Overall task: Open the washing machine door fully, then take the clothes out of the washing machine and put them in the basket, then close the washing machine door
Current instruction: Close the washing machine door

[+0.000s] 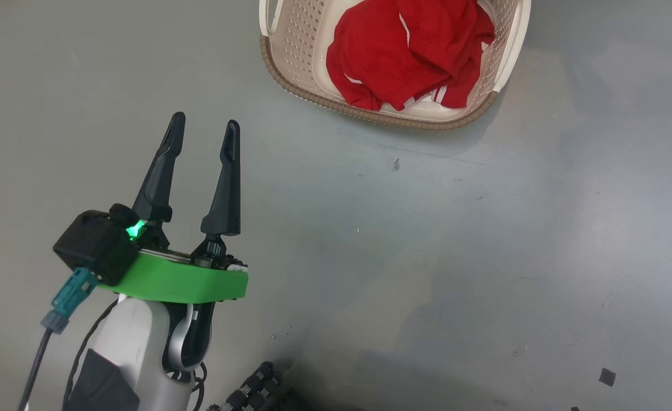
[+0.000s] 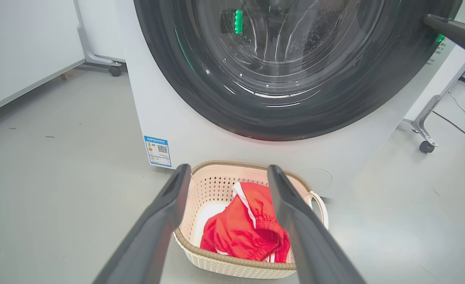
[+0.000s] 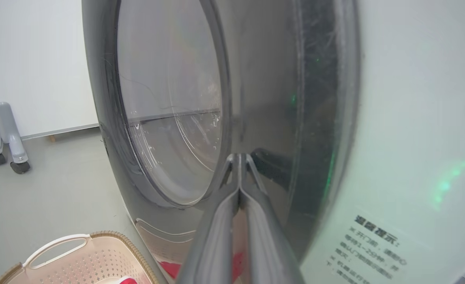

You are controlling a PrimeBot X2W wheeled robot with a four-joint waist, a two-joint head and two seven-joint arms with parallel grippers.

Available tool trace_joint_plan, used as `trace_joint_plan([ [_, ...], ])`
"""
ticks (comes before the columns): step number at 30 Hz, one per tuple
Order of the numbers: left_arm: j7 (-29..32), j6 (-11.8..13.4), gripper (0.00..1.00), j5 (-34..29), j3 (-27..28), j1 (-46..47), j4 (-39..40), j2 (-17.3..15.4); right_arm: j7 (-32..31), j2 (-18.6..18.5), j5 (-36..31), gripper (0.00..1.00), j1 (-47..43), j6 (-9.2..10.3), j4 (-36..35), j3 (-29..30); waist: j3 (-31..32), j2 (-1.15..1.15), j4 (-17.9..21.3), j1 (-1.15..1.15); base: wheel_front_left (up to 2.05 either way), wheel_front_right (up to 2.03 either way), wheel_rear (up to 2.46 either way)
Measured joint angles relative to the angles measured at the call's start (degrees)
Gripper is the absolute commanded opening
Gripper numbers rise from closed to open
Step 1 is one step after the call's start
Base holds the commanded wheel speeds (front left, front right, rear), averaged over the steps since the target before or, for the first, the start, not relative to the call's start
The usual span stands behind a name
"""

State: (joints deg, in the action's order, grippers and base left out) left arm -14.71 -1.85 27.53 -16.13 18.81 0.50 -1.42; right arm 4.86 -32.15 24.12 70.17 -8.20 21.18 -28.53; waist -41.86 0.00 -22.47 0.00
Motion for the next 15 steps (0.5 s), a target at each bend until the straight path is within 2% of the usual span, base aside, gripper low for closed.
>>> trace_joint_plan([
  [11,0.00,0.13,1.00,-0.13,0.42,0.65,-2.02,0.05,4.34,1.29,-0.08,0.00,-0.71,0.33,4.42,-2.71,2.26,0.00,0.40,0.00,0.00,0.00,0.00],
  [15,0.00,0.13,1.00,-1.59,1.72,0.65,-3.66,0.05,7.02,2.99,-0.04,0.00,-3.80,0.73,5.65,-4.98,4.25,0.00,1.14,0.00,0.00,0.00,0.00],
])
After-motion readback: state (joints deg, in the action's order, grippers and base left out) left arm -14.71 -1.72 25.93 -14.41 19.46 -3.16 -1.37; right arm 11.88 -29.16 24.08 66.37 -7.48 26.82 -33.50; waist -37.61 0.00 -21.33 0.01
